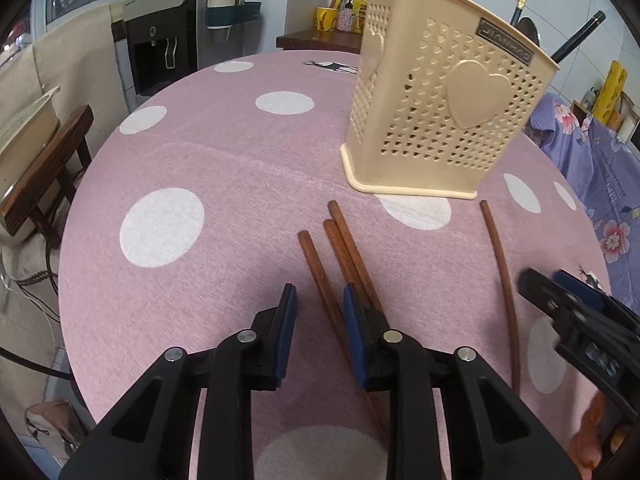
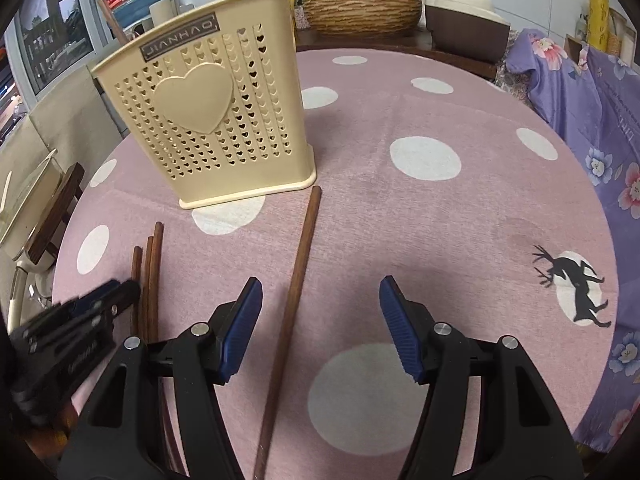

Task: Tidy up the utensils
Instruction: 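Grasp a wooden chopstick with the left tool while the right tool grasps another, then carry both wooden chopsticks into the cream holder and open both tools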

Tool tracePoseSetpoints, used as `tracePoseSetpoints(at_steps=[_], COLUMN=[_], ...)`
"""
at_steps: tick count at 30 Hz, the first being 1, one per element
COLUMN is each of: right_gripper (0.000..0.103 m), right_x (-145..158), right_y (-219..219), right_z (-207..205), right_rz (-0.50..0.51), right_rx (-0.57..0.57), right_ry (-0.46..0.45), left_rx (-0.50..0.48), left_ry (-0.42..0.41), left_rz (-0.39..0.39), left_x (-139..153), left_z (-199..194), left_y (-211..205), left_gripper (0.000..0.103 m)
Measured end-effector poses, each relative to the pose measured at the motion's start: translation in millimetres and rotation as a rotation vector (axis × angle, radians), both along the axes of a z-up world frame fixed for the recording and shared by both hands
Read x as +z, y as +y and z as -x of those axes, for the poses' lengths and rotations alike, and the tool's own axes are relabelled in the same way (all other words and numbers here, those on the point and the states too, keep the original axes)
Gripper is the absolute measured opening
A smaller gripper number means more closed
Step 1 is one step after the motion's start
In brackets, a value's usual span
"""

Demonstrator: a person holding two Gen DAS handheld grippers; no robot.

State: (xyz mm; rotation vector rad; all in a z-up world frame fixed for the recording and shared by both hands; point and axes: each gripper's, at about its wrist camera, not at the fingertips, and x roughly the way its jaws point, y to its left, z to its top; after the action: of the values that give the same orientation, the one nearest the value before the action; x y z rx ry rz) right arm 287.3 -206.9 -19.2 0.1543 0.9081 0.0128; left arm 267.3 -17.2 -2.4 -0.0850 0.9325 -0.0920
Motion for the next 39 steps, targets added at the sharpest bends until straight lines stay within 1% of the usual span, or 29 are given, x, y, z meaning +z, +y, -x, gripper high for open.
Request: tracePoseSetpoints(at_steps=[2, 4, 5, 6, 7, 9, 10, 11, 15, 17, 19, 25, 30, 35, 39], right_gripper=[0.055, 0.048, 0.046, 0.041, 0.037, 0.031, 0.027, 0.026, 0.021, 0.017, 0.009, 0.009, 0.008, 0.008, 0.008], right_x=[-0.3, -1.9, -3.8, -5.8, -5.8, -11.2, -11.2, -12.2, -12.3, -12.5, -12.5, -11.6, -12.0, -7.7, 3.2], right_y=[4.1, 8.7, 11.2, 13.7, 13.7, 18.3, 20.7, 24.1, 28.6, 30.2, 31.7, 29.3, 16.4, 8.6, 3.5], right_z=[-8.5, -21.3, -26.7, -31.1, -31.1, -38.7, -41.5, -45.6, -52.9, -55.5, -56.8, -55.5, -58.4, -50.7, -41.0], right_rz=[0.025, 0.040, 0.034, 0.033, 0.033, 0.040, 0.061, 0.082, 0.106, 0.113, 0.119, 0.102, 0.031, -0.005, -0.024], right_rx=[-0.018, -0.039, -0.035, -0.032, -0.032, -0.031, -0.041, -0.052, -0.061, -0.053, -0.049, -0.037, -0.026, -0.026, -0.007], right_ry=[0.000, 0.018, 0.036, 0.052, 0.052, 0.082, 0.069, 0.070, 0.070, 0.070, 0.071, 0.061, 0.062, 0.029, -0.014], left_rx=[-0.005, 0.001, 0.004, 0.005, 0.004, 0.007, 0.008, 0.005, 0.000, 0.000, 0.000, 0.002, 0.006, 0.017, 0.017], left_ry=[-0.011, -0.019, -0.017, -0.013, -0.011, -0.004, -0.003, 0.001, -0.001, -0.004, -0.004, -0.001, -0.009, -0.006, -0.021], left_rz=[-0.015, -0.023, -0.017, -0.011, -0.007, -0.001, 0.001, 0.005, -0.007, -0.013, -0.014, -0.015, -0.019, 0.015, 0.047], left_x=[-0.8, -1.6, -1.6, -1.6, -1.7, -2.0, -2.0, -2.0, -1.5, -1.6, -1.5, -0.6, -1.4, -1.5, 1.4], left_z=[3.9, 3.9, 2.1, -0.1, -2.2, -7.7, -9.3, -11.4, -15.6, -18.1, -20.5, -25.7, -27.9, -30.6, -29.5], left_y=[-5.4, -7.7, -7.2, -6.7, -6.4, -4.4, -3.8, -3.1, -5.0, -5.3, -5.3, -5.7, -6.9, -2.6, 0.0], left_gripper=[0.023, 0.022, 0.021, 0.020, 0.017, 0.013, 0.012, 0.011, 0.011, 0.011, 0.011, 0.010, 0.009, 0.008, 0.008])
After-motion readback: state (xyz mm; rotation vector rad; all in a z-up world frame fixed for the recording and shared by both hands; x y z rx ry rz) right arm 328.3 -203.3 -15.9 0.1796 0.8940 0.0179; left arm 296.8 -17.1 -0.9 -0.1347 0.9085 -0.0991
